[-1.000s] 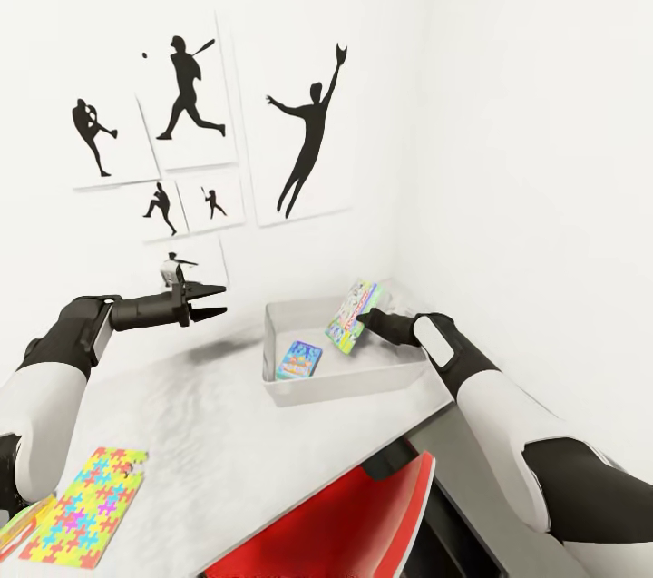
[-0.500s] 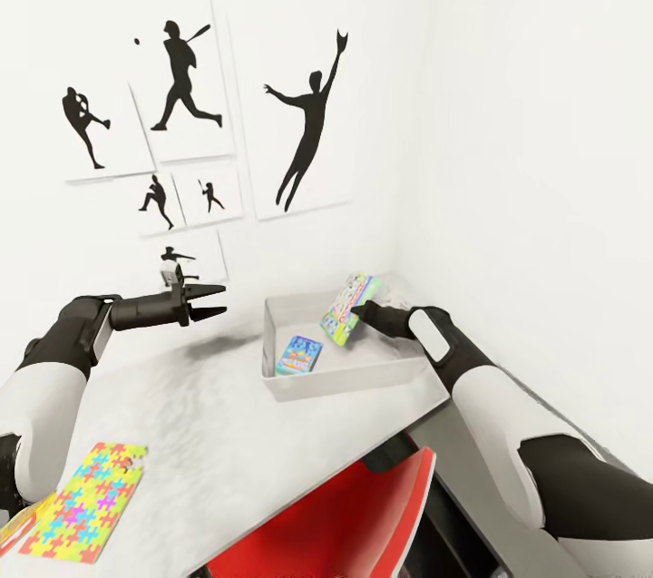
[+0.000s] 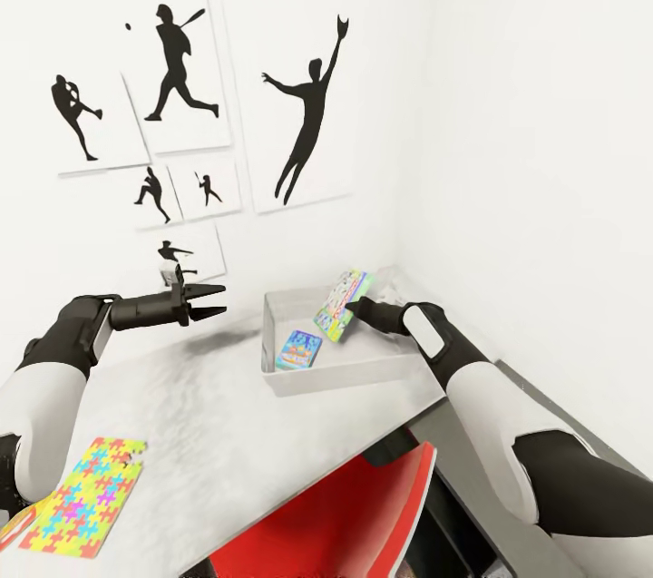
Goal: Put all the toys in the child's room - the three board games (two on the bed and one on the table), the two jigsaw puzzles on the table, and the tennis ball on the table - inside the toy box on the table in the child's room.
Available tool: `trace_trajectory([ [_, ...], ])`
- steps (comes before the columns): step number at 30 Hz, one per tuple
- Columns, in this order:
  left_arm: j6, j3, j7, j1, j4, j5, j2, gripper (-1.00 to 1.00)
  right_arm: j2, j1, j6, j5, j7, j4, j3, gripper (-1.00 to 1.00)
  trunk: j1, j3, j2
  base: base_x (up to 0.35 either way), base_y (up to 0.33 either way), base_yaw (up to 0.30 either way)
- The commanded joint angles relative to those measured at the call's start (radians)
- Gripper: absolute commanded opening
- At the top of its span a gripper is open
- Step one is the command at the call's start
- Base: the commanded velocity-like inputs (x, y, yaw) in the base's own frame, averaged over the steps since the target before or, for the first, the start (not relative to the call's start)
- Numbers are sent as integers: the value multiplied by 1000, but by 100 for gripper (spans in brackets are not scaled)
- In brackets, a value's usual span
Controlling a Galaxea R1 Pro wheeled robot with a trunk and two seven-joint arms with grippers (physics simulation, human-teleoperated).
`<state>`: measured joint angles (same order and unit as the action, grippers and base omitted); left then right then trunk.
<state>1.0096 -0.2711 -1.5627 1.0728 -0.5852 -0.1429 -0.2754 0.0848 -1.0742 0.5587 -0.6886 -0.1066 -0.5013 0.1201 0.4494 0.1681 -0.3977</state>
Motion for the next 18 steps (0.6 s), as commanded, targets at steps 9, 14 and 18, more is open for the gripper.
trace_trajectory([
  [9,12,-5,-8,1,-1,-10,1,100,-6,-5,3,1,-2,-2,0,-100,1,9,-2,0,0,0],
  [14,12,-5,-8,1,-1,-10,1,100,-6,-7,3,1,-2,-2,0,-100,1,9,-2,0,0,0],
  [18,12,-5,-8,1,-1,-10,1,100,-3,-7,4,1,-2,-2,0,-100,1,9,-2,0,0,0],
])
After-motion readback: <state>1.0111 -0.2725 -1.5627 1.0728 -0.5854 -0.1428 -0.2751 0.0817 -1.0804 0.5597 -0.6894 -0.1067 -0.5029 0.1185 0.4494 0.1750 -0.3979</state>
